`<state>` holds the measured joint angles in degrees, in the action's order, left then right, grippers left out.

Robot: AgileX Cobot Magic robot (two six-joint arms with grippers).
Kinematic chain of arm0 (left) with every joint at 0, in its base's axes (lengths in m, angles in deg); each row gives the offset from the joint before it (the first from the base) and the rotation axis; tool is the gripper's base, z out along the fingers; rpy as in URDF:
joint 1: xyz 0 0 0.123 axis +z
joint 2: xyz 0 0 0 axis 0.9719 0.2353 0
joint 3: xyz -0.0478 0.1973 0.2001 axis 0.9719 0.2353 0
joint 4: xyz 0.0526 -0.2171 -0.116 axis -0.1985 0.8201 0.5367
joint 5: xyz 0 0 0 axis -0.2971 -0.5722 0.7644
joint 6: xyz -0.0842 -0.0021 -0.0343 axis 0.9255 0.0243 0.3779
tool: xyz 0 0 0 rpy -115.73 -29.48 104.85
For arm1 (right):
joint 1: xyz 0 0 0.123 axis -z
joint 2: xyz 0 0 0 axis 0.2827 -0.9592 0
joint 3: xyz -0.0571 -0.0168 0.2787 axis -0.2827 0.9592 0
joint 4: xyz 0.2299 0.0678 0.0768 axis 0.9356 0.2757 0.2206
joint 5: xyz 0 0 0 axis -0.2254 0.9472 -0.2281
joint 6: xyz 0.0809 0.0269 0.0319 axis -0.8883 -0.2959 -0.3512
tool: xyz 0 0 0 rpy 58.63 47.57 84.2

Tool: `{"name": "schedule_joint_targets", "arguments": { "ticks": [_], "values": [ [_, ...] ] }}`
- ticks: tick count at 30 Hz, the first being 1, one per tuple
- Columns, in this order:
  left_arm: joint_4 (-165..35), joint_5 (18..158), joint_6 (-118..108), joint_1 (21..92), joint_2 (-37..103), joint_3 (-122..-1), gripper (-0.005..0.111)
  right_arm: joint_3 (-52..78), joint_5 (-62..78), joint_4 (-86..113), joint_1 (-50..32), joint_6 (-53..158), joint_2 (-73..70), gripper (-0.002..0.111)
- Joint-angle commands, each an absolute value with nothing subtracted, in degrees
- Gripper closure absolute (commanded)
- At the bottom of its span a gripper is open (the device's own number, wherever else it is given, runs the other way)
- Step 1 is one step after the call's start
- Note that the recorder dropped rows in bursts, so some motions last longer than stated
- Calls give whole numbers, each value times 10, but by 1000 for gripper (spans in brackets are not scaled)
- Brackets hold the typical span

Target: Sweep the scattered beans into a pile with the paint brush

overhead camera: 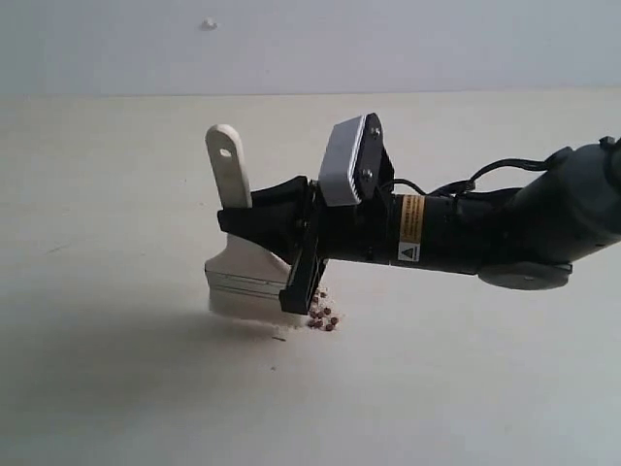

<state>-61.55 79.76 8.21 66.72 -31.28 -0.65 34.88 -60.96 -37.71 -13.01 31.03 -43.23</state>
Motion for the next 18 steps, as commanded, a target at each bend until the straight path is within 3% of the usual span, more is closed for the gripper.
{"name": "schedule_joint_targets", "arguments": {
  "ticks": [1,9,18],
  "values": [
    [-611,799,84,665,-314,-7,107,345,-606,-389,-127,265,-374,108],
    [-611,799,84,665,-314,-7,107,345,-245,-390,-129,174,-225,108],
    [-611,799,84,665,-314,-7,107,350,30,-285,-129,105,-116,108]
  ]
}}
